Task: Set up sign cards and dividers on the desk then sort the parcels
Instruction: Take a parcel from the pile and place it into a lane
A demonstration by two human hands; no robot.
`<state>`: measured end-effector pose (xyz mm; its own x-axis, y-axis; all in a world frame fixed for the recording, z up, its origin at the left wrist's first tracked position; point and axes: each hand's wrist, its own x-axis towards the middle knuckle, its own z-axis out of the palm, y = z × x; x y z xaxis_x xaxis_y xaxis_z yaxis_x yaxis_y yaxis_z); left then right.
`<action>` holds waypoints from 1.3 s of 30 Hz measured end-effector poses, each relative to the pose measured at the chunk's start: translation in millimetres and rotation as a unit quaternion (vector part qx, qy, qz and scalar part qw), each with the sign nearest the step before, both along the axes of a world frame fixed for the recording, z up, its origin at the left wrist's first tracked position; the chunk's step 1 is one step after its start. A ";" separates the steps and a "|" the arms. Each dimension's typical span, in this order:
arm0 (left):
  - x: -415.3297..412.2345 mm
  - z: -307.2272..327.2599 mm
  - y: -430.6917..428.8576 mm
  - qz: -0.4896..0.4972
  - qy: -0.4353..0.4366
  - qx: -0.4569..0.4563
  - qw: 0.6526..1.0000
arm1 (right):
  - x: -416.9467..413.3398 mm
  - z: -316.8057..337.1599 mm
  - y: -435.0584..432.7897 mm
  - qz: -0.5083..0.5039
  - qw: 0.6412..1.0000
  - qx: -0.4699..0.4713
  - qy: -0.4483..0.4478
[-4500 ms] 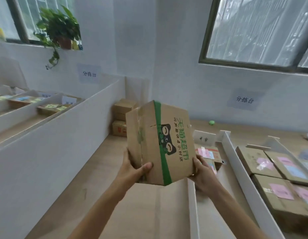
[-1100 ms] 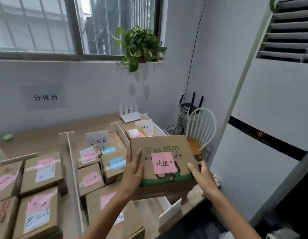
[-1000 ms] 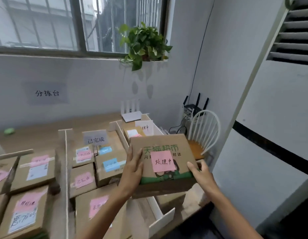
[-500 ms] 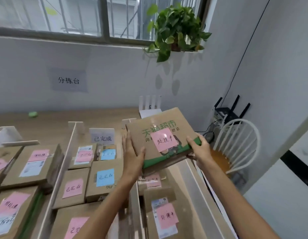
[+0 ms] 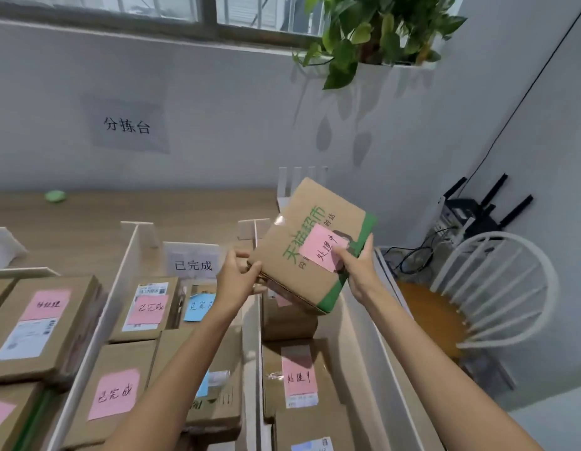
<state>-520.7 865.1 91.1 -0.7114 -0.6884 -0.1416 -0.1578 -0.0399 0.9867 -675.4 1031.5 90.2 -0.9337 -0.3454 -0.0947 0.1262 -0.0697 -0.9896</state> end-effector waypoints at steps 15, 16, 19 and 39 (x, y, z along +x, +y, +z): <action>1.2 -50.2 0.5 -0.087 -0.110 -0.048 0.989 | -20.4 -30.5 -2.6 0.168 0.933 0.269 0.172; 5.2 -49.3 -2.0 -0.094 -0.124 -0.089 0.984 | -16.3 -27.8 -3.8 0.169 0.917 0.296 0.207; 25.9 -41.3 -12.8 -0.109 -0.141 -0.211 0.961 | 9.2 -15.7 -0.5 0.139 0.890 0.322 0.290; 530.0 71.3 47.9 0.187 -0.255 -0.338 0.886 | 391.8 7.8 -49.9 0.477 0.766 0.137 0.408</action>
